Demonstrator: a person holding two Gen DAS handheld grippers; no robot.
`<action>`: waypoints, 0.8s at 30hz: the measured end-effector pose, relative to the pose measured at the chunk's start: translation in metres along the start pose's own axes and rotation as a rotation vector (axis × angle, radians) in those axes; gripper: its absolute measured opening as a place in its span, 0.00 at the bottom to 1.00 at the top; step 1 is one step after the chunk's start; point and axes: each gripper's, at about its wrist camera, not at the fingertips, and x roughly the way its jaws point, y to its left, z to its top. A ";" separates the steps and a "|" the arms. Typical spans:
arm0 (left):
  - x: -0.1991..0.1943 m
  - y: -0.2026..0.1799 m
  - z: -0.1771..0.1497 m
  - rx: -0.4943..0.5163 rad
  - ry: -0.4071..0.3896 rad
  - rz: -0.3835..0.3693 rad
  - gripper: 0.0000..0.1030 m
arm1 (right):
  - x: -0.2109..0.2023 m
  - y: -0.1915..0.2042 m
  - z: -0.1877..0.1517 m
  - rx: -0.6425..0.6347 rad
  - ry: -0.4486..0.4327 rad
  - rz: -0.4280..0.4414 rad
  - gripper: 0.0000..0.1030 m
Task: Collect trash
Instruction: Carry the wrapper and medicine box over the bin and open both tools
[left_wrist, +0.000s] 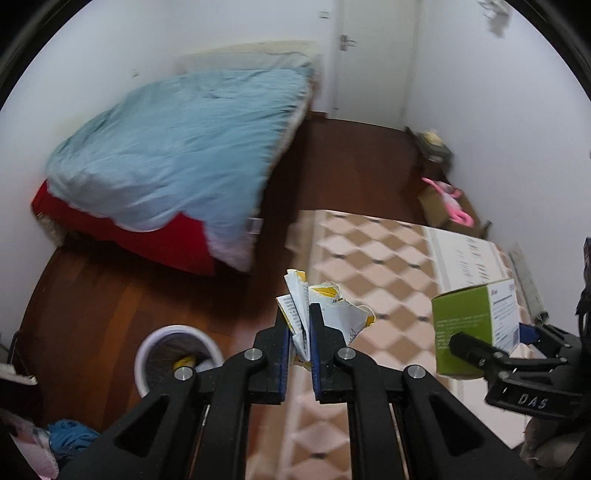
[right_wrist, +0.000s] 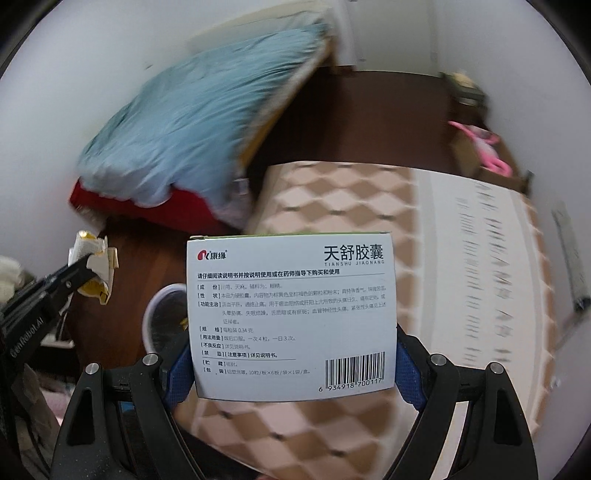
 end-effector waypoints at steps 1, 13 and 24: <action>0.000 0.021 0.001 -0.020 -0.002 0.015 0.07 | 0.007 0.013 0.001 -0.010 0.006 0.011 0.86; 0.081 0.199 -0.040 -0.198 0.181 0.106 0.07 | 0.163 0.187 -0.013 -0.136 0.214 0.103 0.86; 0.201 0.306 -0.099 -0.450 0.493 -0.030 0.09 | 0.300 0.255 -0.040 -0.162 0.398 0.106 0.86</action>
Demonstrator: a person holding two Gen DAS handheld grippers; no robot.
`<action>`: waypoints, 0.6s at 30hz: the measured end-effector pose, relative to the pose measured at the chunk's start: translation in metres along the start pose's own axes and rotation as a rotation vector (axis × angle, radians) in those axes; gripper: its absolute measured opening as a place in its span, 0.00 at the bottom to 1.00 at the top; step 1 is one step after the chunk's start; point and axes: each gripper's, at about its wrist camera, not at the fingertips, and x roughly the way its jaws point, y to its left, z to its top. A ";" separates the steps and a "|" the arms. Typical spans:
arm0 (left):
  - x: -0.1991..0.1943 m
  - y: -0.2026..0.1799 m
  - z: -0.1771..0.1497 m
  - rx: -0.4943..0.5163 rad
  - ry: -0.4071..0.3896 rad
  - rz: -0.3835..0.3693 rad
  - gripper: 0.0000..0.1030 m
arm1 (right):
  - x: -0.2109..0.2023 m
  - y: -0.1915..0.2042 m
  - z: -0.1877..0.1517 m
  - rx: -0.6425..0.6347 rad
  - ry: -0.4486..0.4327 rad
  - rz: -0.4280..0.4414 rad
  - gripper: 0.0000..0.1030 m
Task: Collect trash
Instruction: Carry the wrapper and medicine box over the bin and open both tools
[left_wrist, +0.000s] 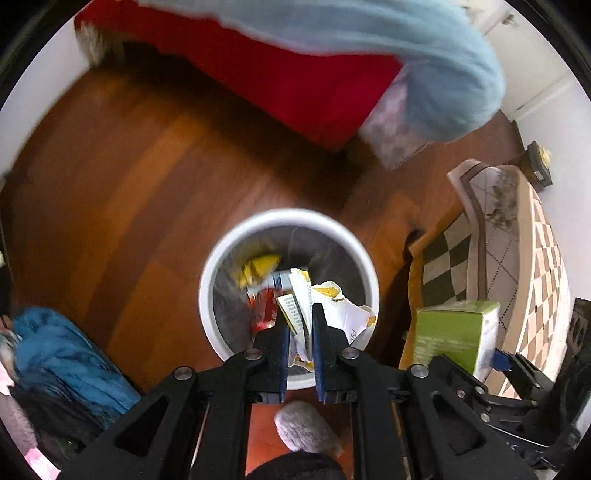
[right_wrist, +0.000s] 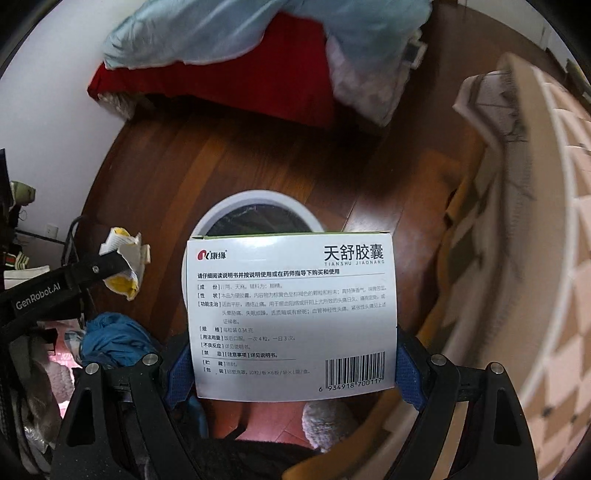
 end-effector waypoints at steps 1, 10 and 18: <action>0.008 0.005 0.002 -0.022 0.037 -0.040 0.10 | 0.006 0.000 0.001 0.000 0.003 0.002 0.86; 0.002 0.044 -0.002 -0.078 -0.025 0.047 0.94 | 0.053 0.002 0.020 -0.001 0.044 0.065 1.00; -0.022 0.047 -0.039 -0.062 -0.113 0.198 0.95 | 0.028 0.010 -0.011 -0.054 0.012 -0.077 1.00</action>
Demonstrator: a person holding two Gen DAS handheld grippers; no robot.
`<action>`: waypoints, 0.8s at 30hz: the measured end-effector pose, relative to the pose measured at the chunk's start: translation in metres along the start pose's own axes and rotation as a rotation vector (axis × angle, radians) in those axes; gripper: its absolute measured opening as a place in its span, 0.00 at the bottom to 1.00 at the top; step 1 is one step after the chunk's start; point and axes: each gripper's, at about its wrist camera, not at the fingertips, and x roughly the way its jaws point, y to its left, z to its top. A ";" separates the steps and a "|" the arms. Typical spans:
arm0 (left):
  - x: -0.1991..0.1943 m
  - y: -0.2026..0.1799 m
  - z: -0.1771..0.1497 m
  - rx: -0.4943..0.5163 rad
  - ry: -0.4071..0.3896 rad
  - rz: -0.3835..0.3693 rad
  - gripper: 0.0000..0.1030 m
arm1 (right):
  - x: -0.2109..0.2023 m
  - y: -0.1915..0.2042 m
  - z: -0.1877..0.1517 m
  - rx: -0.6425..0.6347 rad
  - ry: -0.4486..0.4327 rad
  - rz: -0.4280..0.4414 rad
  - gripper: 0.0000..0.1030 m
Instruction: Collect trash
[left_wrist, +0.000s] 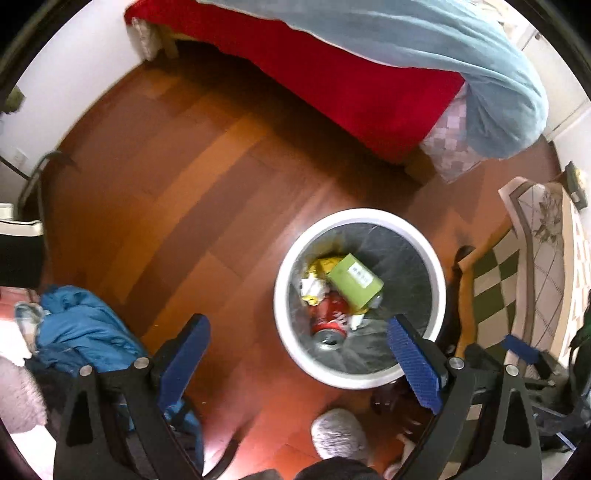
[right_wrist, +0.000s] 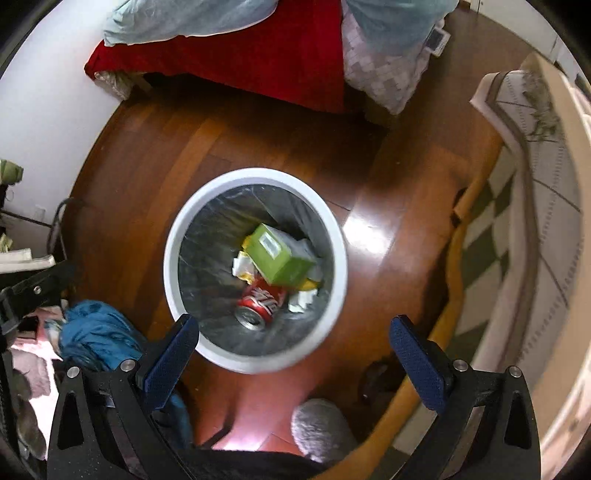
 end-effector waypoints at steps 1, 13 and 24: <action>-0.006 0.000 -0.007 0.007 -0.011 0.012 0.95 | -0.005 0.000 -0.003 -0.002 -0.008 -0.015 1.00; -0.097 -0.019 -0.076 0.075 -0.129 0.041 0.95 | -0.106 0.004 -0.068 -0.059 -0.122 -0.025 1.00; -0.213 -0.025 -0.129 0.112 -0.258 -0.032 0.95 | -0.237 0.005 -0.135 -0.110 -0.272 0.051 1.00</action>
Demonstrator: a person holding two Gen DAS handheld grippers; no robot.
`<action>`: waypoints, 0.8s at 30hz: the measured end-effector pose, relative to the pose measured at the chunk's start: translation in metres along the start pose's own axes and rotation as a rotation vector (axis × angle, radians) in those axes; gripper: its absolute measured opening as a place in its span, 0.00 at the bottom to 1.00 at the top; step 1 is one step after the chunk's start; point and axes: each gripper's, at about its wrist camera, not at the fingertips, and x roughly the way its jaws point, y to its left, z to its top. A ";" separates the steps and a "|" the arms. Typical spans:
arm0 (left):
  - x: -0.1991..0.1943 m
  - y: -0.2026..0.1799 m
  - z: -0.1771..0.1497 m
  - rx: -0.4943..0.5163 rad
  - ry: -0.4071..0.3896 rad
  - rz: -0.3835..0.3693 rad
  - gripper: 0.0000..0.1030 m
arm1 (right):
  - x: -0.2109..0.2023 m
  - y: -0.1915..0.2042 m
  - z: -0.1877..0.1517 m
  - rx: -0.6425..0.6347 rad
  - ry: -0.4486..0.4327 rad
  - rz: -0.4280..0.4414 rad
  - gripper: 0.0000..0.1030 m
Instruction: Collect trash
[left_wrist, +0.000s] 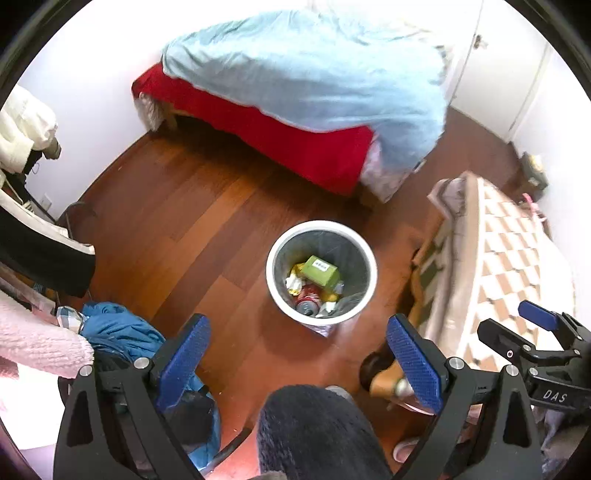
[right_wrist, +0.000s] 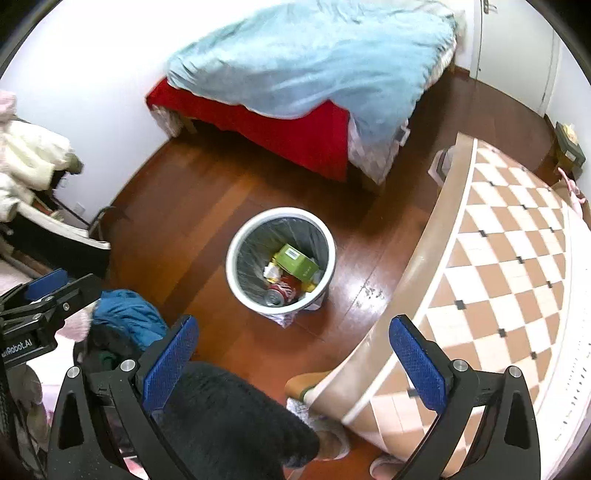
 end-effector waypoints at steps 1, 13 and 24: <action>-0.010 -0.001 -0.001 0.003 -0.010 -0.009 0.95 | -0.014 0.001 -0.002 -0.006 -0.010 0.008 1.00; -0.119 -0.012 -0.012 0.029 -0.116 -0.168 0.95 | -0.148 0.019 -0.014 -0.041 -0.128 0.139 1.00; -0.170 -0.013 -0.018 0.023 -0.179 -0.281 0.95 | -0.212 0.022 -0.020 -0.041 -0.167 0.242 1.00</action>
